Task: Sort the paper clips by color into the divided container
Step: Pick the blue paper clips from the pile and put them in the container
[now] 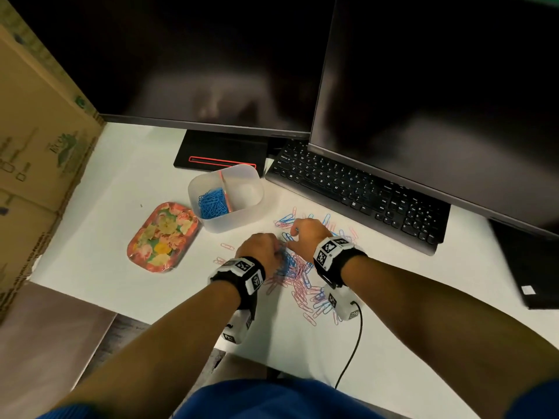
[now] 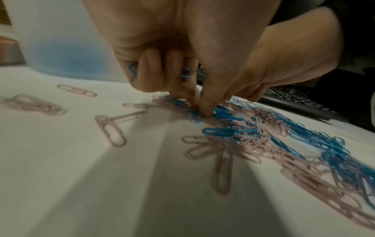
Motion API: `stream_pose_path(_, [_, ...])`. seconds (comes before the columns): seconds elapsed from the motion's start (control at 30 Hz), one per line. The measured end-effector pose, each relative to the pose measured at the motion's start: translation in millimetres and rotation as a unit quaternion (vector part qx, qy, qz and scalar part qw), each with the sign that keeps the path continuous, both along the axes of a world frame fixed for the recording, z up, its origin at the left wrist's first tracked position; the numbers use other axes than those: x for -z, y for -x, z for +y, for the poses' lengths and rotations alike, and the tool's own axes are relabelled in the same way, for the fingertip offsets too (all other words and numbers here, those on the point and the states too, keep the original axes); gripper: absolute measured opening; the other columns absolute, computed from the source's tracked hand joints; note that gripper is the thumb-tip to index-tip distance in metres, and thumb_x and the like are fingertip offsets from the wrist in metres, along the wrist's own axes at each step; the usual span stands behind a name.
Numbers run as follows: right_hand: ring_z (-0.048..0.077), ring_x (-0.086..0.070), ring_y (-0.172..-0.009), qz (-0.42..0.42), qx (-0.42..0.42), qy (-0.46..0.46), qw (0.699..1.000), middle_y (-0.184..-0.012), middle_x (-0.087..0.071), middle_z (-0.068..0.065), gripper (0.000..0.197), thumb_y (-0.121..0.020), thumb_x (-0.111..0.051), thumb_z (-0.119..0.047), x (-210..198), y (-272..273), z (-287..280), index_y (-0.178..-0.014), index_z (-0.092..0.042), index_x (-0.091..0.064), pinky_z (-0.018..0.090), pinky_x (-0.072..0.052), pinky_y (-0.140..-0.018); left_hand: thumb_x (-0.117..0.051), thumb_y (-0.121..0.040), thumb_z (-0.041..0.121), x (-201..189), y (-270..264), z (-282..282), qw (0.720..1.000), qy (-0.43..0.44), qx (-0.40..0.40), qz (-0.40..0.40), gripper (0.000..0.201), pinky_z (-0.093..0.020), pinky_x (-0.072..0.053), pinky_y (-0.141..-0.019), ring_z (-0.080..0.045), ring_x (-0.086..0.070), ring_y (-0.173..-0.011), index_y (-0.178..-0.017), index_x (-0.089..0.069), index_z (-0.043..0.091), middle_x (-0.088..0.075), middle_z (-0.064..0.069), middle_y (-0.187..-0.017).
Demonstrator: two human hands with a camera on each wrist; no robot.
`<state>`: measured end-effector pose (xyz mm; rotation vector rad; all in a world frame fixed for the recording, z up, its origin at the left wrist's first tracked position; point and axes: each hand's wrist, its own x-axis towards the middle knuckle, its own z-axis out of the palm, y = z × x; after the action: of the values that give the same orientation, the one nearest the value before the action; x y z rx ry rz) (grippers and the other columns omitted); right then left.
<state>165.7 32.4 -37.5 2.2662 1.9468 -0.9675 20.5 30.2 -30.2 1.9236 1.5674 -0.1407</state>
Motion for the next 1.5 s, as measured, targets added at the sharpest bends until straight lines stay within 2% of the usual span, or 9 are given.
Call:
stream_pose_path(0.27, [0.032,-0.064,-0.09,-0.031,0.033,0.04,0.998,-0.103,-0.065,0.015,0.012,-0.087,-0.05,-0.011,4.7,4.5,7.8,-0.09,-0.008,-0.061,0.029,-0.051,-0.068,-0.056,-0.085,0.017,3.0,6.8,1.9,0.997,0.005,-0.05,-0.058,0.009,-0.029,-0.051,-0.08,-0.028,-0.062,-0.094,-0.086,-0.064,0.018,-0.069,-0.006,-0.098])
stream_pose_path(0.47, [0.023,-0.06,-0.08,0.132,0.108,-0.01,0.985,-0.085,-0.068,0.004,0.015,-0.083,-0.056,-0.014,5.4,-15.8,3.4,-0.069,-0.019,-0.062,0.021,-0.044,-0.065,-0.064,-0.082,0.009,0.4,15.8,10.5,0.965,0.052,-0.163,-0.199,0.018,-0.021,-0.044,-0.067,-0.015,-0.06,-0.069,-0.095,-0.064,0.021,-0.068,0.0,-0.079])
stream_pose_path(0.53, [0.021,-0.063,-0.087,0.211,0.14,-0.001,0.967,-0.094,-0.07,0.005,0.015,-0.081,-0.06,-0.01,3.6,-20.6,4.8,-0.081,-0.024,-0.064,0.025,-0.048,-0.074,-0.058,-0.084,0.001,-3.4,17.1,15.3,0.925,0.129,-0.225,-0.278,0.028,-0.021,-0.038,-0.055,-0.016,-0.052,-0.058,-0.106,-0.063,0.018,-0.064,-0.006,-0.077])
stream_pose_path(0.63, [0.017,-0.053,-0.065,0.339,0.222,0.045,0.913,-0.079,-0.062,0.007,0.029,-0.082,-0.05,0.004,-3.0,-20.5,7.3,-0.093,-0.021,-0.062,0.024,-0.039,-0.054,-0.041,-0.084,-0.004,-9.1,19.6,20.0,0.807,0.243,-0.35,-0.408,0.027,-0.019,-0.025,-0.044,-0.016,-0.036,-0.048,-0.091,-0.064,0.008,-0.048,-0.008,-0.066])
stream_pose_path(0.77, [0.022,-0.045,-0.05,0.476,0.345,0.103,0.803,-0.064,-0.045,0.009,0.019,-0.085,-0.041,-0.001,-14.0,-15.2,7.4,-0.076,-0.009,-0.055,0.025,-0.031,-0.05,-0.036,-0.079,0.009,-16.3,19.9,23.7,0.716,0.324,-0.417,-0.456,0.015,-0.017,-0.024,-0.044,-0.016,-0.036,-0.045,-0.072,-0.049,0.013,-0.038,-0.002,-0.061])
stream_pose_path(0.87, [0.021,-0.043,-0.046,0.464,0.358,0.124,0.801,-0.061,-0.042,0.007,0.024,-0.091,-0.05,-0.019,-12.5,-11.3,8.2,-0.067,-0.012,-0.046,0.025,-0.029,-0.049,-0.046,-0.084,0.018,-18.8,15.6,24.6,0.787,0.297,-0.382,-0.383,0.017,-0.019,-0.02,-0.046,-0.016,-0.031,-0.044,-0.067,-0.044,0.017,-0.038,-0.002,-0.06])
stream_pose_path(1.0, [0.018,-0.049,-0.057,0.183,0.17,0.037,0.968,-0.066,-0.052,0.0,0.027,-0.084,-0.065,-0.041,-5.5,-10.6,6.5,-0.074,-0.02,-0.052,0.024,-0.036,-0.052,-0.057,-0.086,0.038,-14.1,9.3,15.1,0.977,0.113,-0.121,-0.135,0.029,-0.024,-0.032,-0.053,-0.018,-0.049,-0.059,-0.066,-0.054,0.018,-0.055,-0.001,-0.064])
stream_pose_path(1.2, [0.03,-0.063,-0.101,-0.048,-0.02,0.036,0.998,-0.11,-0.065,0.008,0.021,-0.085,-0.06,-0.036,-6.9,-7.3,-3.6,-0.098,-0.019,-0.063,0.033,-0.051,-0.086,-0.064,-0.08,0.027,-5.1,7.6,-0.6,0.997,0.025,0.046,-0.054,0.008,-0.026,-0.048,-0.075,-0.024,-0.064,-0.089,-0.088,-0.062,0.029,-0.068,0.001,-0.093])
stream_pose_path(1.5, [0.031,-0.062,-0.095,-0.025,-0.025,0.069,0.997,-0.105,-0.066,0.01,0.011,-0.089,-0.052,-0.024,-7.6,-15.7,-6.2,-0.094,-0.018,-0.061,0.032,-0.05,-0.076,-0.06,-0.087,0.029,-0.3,2.8,-6.9,0.992,0.006,0.128,-0.017,0.017,-0.028,-0.045,-0.082,-0.024,-0.061,-0.097,-0.102,-0.064,0.024,-0.067,-0.001,-0.105])
